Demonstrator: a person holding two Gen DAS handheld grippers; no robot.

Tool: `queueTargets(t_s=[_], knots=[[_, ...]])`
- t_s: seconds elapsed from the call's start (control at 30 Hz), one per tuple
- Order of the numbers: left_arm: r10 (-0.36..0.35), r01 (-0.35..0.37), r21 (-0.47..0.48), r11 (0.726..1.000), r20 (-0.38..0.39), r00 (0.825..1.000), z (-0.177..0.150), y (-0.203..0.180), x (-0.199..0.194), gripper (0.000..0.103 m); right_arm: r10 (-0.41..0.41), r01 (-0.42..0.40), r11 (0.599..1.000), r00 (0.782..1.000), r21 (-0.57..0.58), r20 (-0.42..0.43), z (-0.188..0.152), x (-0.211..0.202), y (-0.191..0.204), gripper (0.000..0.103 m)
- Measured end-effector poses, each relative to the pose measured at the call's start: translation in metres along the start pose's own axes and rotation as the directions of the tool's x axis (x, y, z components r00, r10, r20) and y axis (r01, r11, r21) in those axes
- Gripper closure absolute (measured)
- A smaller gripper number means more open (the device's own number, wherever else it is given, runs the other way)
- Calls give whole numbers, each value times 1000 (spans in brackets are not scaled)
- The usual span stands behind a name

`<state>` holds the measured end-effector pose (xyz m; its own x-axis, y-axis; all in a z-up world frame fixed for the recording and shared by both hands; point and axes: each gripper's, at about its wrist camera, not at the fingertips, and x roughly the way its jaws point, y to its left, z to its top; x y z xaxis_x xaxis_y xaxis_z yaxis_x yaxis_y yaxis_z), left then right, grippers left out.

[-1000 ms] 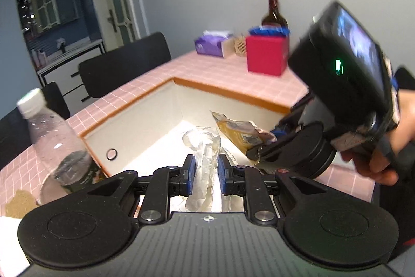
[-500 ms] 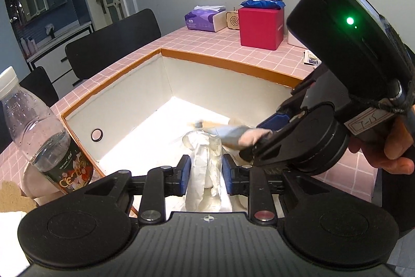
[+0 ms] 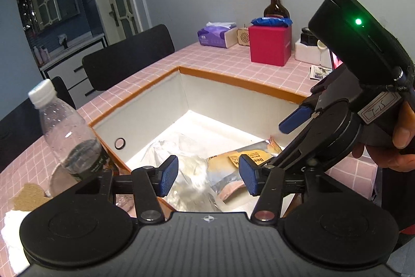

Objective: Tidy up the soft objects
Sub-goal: 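Carry both bags into the white box and open both grippers, then move both tools back over the remaining soft items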

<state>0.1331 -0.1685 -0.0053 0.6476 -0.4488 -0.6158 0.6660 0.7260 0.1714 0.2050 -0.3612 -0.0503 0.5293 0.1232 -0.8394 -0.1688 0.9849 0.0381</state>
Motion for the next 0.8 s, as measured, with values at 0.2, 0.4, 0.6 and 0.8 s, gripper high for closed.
queueTargets(t_s=[0.2,0.4,0.6,0.8], knots=[[34,-31,-43,999,75,997,-4,9,-31,39,2,-1,1000,997,-12,83,-3,-29,14,18],[100,-80,-116,990,185,978,-22,23,-68,39,-56,68,997,972,-47,229,-16,-65,47,14],[219,-173,-193,966,247,944,-50,37,-91,39,-60,105,990,914,-94,400,-32,-82,92,11],[343,-247,-332,910,269,900,-85,59,-102,39,-32,100,989,866,-110,499,-41,-70,133,11]])
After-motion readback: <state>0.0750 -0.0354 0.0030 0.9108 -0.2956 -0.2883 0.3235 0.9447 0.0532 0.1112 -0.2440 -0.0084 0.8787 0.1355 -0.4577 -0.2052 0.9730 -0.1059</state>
